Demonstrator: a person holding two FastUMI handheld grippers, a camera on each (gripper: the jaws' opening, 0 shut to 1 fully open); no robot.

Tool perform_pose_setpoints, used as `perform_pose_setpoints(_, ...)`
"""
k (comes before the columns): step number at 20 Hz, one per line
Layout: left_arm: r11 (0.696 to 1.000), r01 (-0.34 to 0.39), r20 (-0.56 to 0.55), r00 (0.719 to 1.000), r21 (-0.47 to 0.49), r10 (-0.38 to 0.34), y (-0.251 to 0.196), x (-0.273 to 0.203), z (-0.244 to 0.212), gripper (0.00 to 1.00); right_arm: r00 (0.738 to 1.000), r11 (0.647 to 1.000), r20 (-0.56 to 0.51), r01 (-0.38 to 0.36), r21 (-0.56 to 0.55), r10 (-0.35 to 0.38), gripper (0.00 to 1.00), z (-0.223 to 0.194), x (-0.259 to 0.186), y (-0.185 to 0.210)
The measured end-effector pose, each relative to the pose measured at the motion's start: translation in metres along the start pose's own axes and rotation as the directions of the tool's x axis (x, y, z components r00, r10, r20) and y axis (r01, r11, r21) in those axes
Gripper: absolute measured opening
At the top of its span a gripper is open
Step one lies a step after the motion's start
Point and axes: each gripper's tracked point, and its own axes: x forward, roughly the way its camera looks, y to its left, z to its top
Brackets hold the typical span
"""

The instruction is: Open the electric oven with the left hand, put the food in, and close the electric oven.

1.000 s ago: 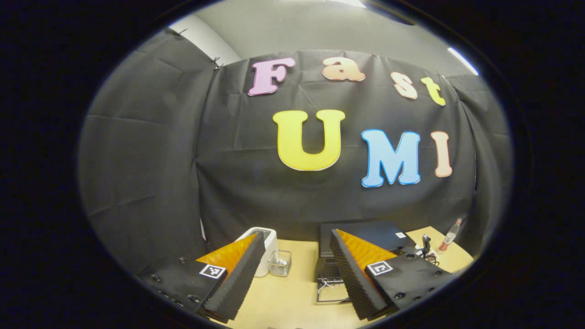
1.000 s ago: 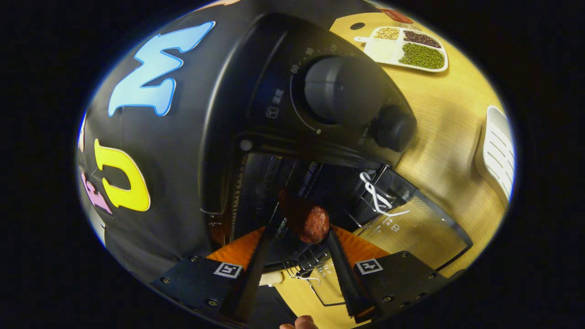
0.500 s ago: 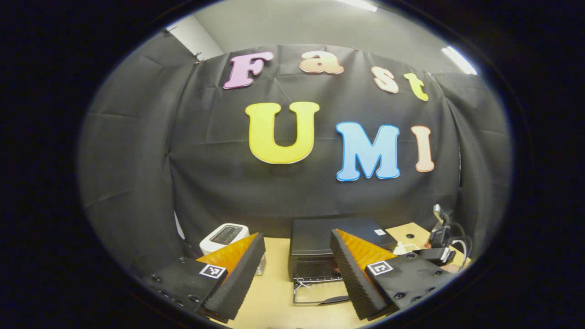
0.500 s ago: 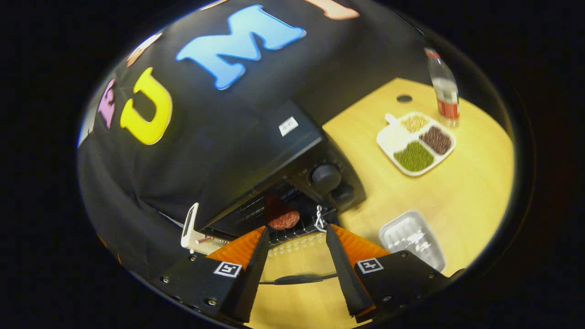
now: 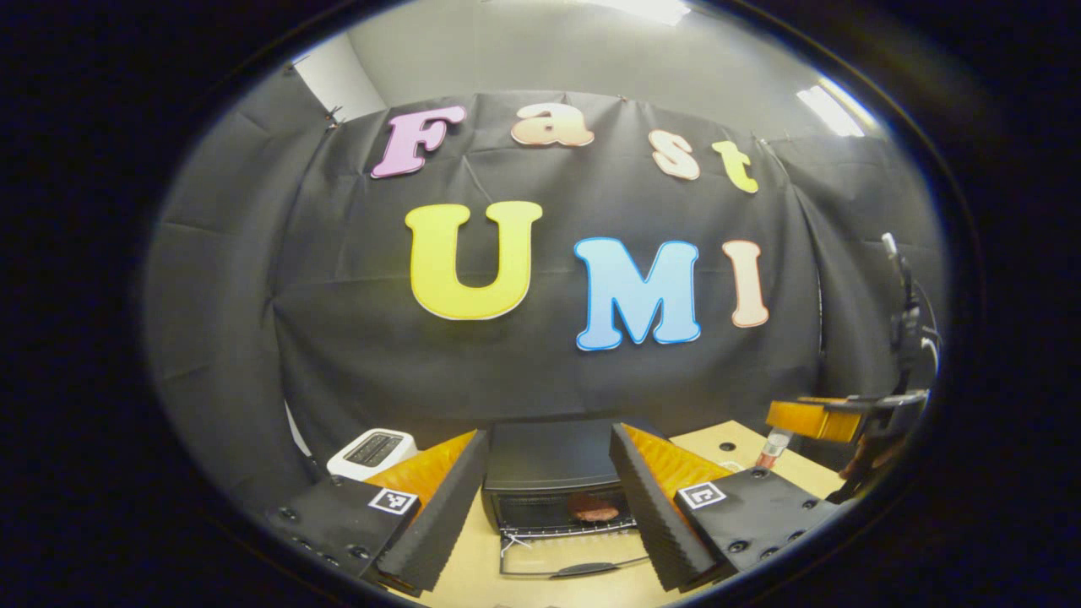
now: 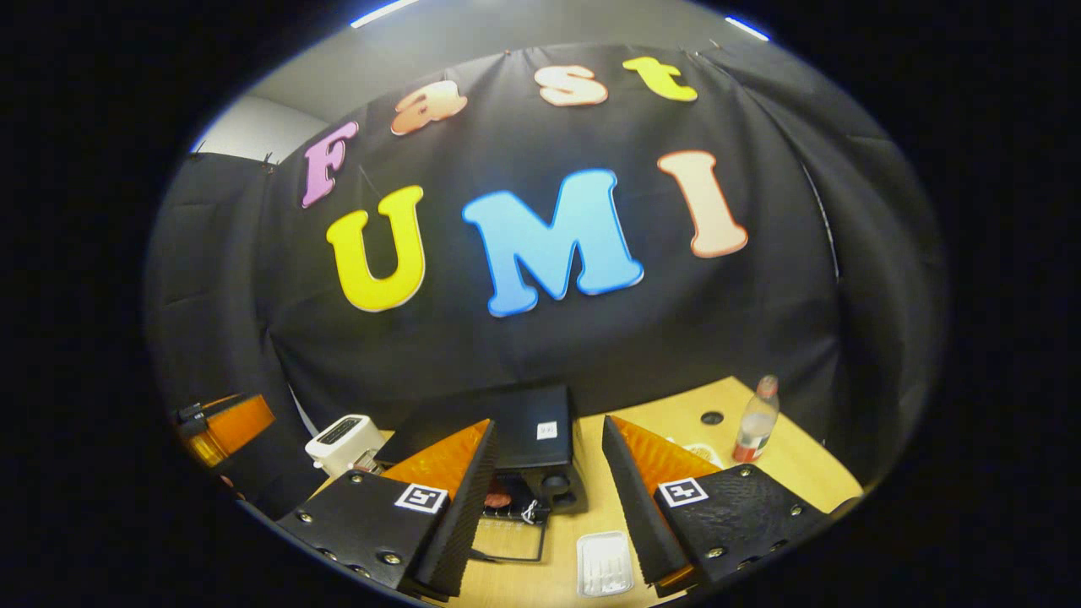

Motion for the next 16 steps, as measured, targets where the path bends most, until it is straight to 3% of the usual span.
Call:
perform_pose_setpoints(4,1.000,0.020,0.010,1.000,-0.002,-0.020,-0.020,0.005,0.002,0.97,0.990,0.993,0.144,0.025,-0.119,-0.008,0.82,0.050,-0.023,-0.004)
perform_pose_setpoints(5,1.000,0.025,0.004,1.000,-0.002,-0.025,-0.024,0.006,0.000,0.98,0.986,0.991,0.163,0.037,-0.130,-0.016,0.98,0.058,-0.028,-0.006)
perform_pose_setpoints(11,0.999,0.049,-0.059,0.997,0.004,-0.049,-0.045,0.014,-0.026,0.97,0.970,0.983,0.243,0.059,-0.172,-0.015,0.98,0.090,-0.042,-0.006)
perform_pose_setpoints(14,0.997,0.075,-0.159,0.984,-0.019,-0.077,-0.056,0.019,-0.063,0.96,0.974,0.987,0.223,0.058,-0.147,-0.024,0.98,0.089,-0.040,-0.012)
perform_pose_setpoints(15,0.996,0.084,-0.201,0.975,-0.036,-0.089,-0.060,0.020,-0.078,0.96,0.975,0.988,0.219,0.059,-0.144,-0.027,0.92,0.087,-0.039,-0.015)
perform_pose_setpoints(16,0.995,0.083,-0.236,0.967,-0.046,-0.092,-0.060,0.020,-0.090,0.96,0.977,0.988,0.213,0.060,-0.141,-0.029,0.92,0.085,-0.038,-0.018)
